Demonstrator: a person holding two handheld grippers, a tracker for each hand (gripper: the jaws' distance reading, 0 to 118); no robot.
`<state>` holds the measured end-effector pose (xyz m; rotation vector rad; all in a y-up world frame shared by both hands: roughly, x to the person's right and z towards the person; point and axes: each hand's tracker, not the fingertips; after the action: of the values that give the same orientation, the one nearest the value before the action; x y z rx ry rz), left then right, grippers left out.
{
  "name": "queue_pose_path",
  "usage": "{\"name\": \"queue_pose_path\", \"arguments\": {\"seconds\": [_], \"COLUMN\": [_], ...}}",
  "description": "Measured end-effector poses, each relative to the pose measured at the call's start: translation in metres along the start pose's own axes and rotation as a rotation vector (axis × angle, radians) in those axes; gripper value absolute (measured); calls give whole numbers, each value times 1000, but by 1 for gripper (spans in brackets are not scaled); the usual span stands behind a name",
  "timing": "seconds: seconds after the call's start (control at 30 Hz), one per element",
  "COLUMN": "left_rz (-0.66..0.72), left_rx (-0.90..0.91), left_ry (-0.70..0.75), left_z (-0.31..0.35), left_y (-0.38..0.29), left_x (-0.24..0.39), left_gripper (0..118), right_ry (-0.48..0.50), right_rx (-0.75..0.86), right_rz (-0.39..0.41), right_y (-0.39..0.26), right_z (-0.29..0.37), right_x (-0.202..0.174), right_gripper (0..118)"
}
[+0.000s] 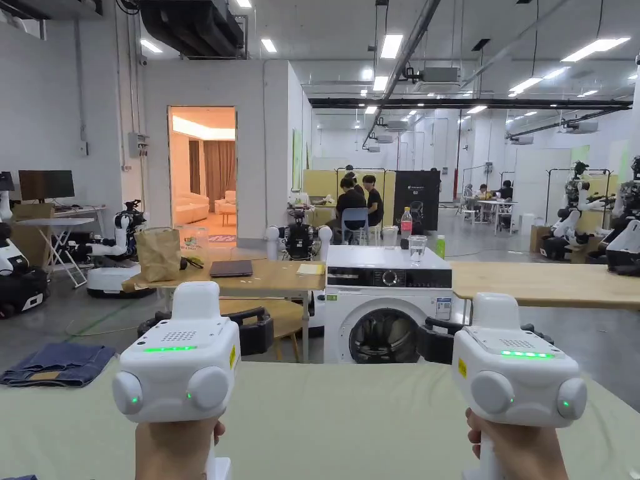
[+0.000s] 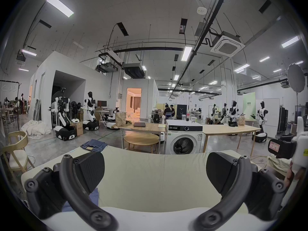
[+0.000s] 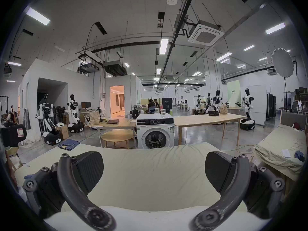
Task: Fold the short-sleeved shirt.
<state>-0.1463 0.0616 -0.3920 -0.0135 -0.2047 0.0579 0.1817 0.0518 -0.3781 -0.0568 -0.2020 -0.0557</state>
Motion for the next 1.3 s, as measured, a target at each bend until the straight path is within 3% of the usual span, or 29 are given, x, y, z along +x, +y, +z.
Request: {"name": "queue_pose_path", "arguments": {"seconds": [0.13,0.47,0.57,1.0,1.3], "left_rz": [-65,0,-18,10,-20], "left_rx": [7,1,2,-1,10], "left_ry": [13,3,9,20,28], "left_z": [1,4,3,4,3], "left_y": [-1,4,3,1,-2], "left_x": [3,0,-2,-4,4], "left_gripper": [118,118,118,118,118], "right_ry": [-5,11,-2,6,13], "right_rx": [25,11,16,11,22], "right_rz": [63,-20,15,4,59], "right_y": [0,5,3,2,-3], "right_z": [2,3,2,4,8], "right_x": [-2,3,2,0,-9], "right_gripper": [118,118,118,118,118]}}
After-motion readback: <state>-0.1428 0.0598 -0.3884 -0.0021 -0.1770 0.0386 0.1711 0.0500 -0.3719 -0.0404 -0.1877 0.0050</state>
